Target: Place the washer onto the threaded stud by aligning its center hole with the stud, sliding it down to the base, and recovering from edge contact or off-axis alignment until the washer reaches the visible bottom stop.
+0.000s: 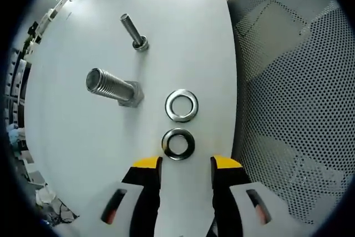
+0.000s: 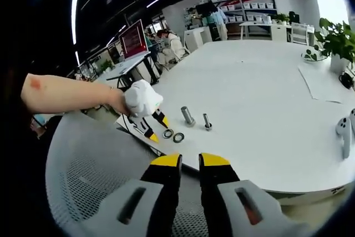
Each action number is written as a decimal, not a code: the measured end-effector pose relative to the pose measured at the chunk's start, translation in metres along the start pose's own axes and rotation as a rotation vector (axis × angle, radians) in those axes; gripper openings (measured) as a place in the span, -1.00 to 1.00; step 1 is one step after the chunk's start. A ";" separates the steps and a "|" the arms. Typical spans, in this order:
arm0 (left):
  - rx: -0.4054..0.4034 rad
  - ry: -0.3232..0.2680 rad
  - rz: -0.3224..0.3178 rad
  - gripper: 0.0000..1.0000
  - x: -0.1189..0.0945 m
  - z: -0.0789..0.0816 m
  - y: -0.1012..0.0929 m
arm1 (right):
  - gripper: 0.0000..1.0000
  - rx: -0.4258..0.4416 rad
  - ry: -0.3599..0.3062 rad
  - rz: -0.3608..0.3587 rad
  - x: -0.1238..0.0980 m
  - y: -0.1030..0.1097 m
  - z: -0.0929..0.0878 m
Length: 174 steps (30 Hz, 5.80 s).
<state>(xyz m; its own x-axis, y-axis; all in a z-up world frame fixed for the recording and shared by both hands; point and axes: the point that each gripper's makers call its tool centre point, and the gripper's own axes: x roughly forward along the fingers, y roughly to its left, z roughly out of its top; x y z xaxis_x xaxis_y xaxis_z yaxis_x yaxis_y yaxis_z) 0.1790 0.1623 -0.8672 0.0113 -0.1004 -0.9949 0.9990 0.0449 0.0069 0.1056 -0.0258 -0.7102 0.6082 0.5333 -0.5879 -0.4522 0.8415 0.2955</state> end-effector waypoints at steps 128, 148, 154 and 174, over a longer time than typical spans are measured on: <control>0.145 0.078 -0.002 -0.18 0.000 0.003 -0.001 | -0.68 -0.025 0.013 0.029 0.002 0.000 0.001; 0.020 0.045 -0.003 -0.21 0.002 0.008 0.007 | -0.68 -0.026 0.005 0.030 0.002 0.001 0.002; 0.019 0.056 -0.004 -0.21 0.002 0.009 0.007 | -0.68 -0.022 -0.001 0.027 0.002 0.000 0.003; -0.069 -0.071 0.002 -0.14 0.000 0.005 0.010 | -0.68 -0.021 -0.017 0.019 0.001 -0.002 0.005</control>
<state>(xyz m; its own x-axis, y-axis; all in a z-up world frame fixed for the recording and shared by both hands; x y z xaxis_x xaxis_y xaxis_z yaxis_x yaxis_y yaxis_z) 0.1894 0.1573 -0.8667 0.0194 -0.1703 -0.9852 0.9936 0.1133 -0.0001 0.1101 -0.0261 -0.7076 0.6102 0.5504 -0.5699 -0.4774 0.8295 0.2900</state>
